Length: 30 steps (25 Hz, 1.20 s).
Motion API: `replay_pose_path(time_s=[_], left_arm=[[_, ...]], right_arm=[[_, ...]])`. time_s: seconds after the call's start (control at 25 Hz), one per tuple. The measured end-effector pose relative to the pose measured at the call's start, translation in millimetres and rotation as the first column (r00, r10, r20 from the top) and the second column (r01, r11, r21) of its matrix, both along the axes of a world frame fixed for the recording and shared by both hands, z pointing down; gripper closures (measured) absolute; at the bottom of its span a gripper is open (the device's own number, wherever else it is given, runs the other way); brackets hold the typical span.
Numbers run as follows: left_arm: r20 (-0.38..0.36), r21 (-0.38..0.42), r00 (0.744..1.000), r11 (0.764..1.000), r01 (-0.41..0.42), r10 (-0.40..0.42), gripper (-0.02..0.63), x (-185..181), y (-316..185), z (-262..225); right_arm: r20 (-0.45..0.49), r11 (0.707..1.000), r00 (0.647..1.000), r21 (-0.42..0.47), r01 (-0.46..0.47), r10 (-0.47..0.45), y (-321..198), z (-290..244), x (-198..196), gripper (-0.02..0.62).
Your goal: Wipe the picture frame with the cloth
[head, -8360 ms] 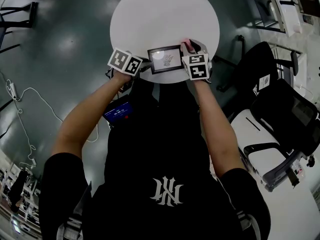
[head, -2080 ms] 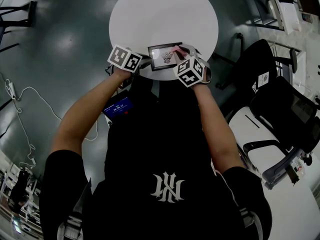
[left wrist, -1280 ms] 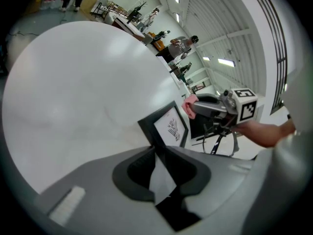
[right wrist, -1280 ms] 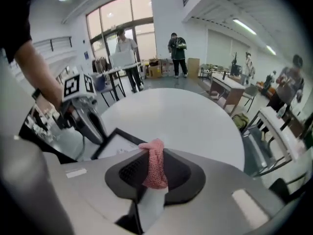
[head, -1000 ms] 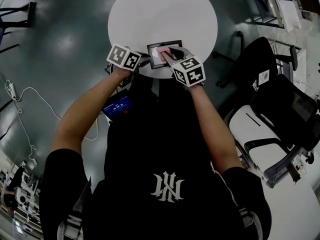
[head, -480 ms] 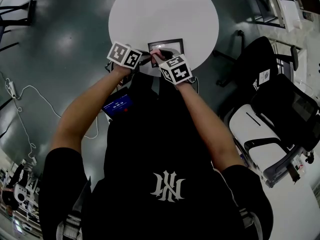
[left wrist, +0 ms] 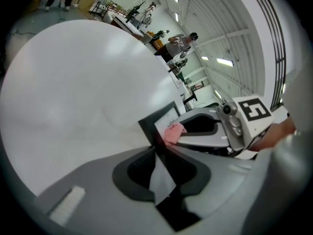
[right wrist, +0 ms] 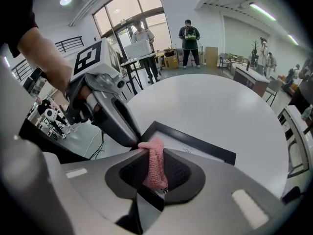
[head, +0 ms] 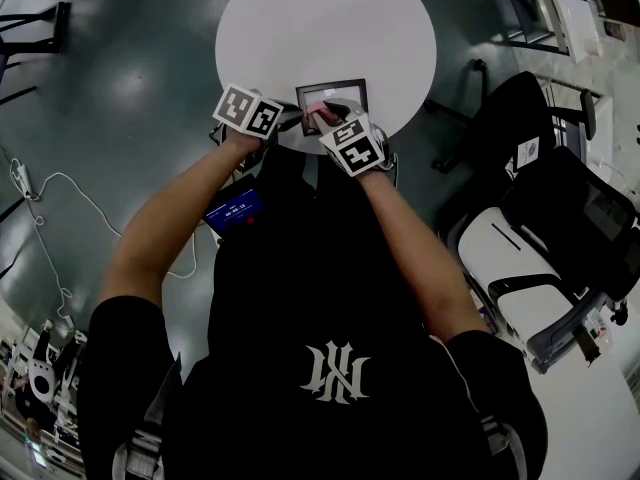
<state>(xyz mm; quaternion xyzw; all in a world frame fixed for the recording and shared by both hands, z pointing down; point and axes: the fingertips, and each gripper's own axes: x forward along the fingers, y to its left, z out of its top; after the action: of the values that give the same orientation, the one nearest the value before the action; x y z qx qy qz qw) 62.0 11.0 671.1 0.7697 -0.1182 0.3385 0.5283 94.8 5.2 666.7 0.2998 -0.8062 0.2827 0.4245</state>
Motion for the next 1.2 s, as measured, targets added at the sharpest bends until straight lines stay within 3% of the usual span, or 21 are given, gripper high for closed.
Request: replay_pose_path(time_s=[0.92, 1.2], left_arm=[[-0.007, 0.001, 1.0, 1.0, -0.011, 0.011, 0.545, 0.4, 0.7, -0.8], [-0.005, -0.002, 1.0, 1.0, -0.004, 0.004, 0.545, -0.7, 0.3, -0.7]], right_arm=[[-0.117, 0.998, 0.992, 0.05, -0.048, 0.054, -12.5, -0.2, 63.7, 0.515], [-0.198, 0.995, 0.98, 0.096, 0.034, -0.015, -15.9, -0.5, 72.8, 0.516]])
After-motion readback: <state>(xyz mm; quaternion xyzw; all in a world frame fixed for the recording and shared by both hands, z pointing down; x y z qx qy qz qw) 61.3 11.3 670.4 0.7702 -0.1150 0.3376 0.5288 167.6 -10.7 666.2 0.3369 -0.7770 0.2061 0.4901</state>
